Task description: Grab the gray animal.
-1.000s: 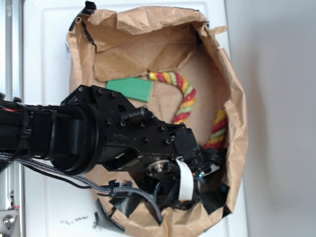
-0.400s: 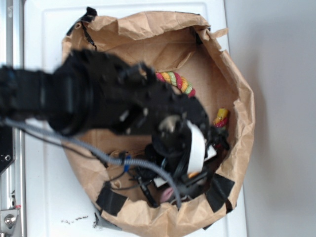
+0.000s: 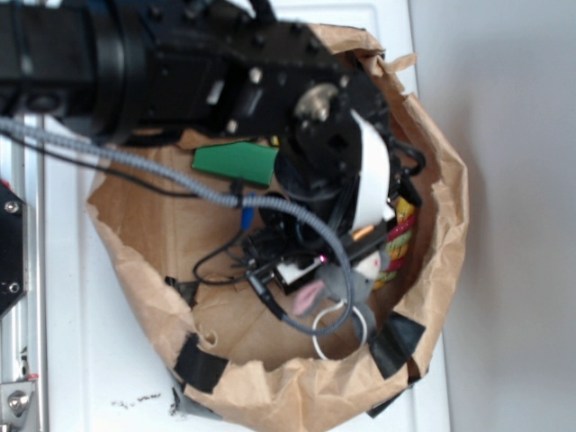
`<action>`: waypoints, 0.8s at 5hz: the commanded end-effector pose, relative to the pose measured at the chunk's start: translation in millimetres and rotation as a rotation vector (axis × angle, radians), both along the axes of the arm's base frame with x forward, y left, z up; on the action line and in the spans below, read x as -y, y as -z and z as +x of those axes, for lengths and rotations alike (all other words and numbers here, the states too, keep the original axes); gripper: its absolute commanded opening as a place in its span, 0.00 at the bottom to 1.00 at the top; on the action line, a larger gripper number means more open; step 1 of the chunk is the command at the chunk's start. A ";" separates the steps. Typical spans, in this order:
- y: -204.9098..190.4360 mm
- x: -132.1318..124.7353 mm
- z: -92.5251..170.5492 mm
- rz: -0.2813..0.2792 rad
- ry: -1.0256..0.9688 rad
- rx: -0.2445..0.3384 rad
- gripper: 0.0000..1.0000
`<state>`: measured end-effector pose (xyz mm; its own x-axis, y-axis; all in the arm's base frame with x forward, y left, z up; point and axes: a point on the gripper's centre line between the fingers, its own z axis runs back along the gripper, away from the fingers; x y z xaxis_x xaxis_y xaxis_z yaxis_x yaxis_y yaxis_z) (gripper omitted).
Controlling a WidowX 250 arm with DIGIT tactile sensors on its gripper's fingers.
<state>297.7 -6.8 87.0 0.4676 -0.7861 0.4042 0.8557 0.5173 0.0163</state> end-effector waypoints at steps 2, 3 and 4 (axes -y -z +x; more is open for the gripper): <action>-87.2 -62.7 -64.4 0.049 -0.316 -0.171 0.00; -92.7 -62.0 -63.9 0.005 -0.257 -0.203 0.00; -88.7 -51.0 -59.0 -0.031 -0.135 -0.152 0.77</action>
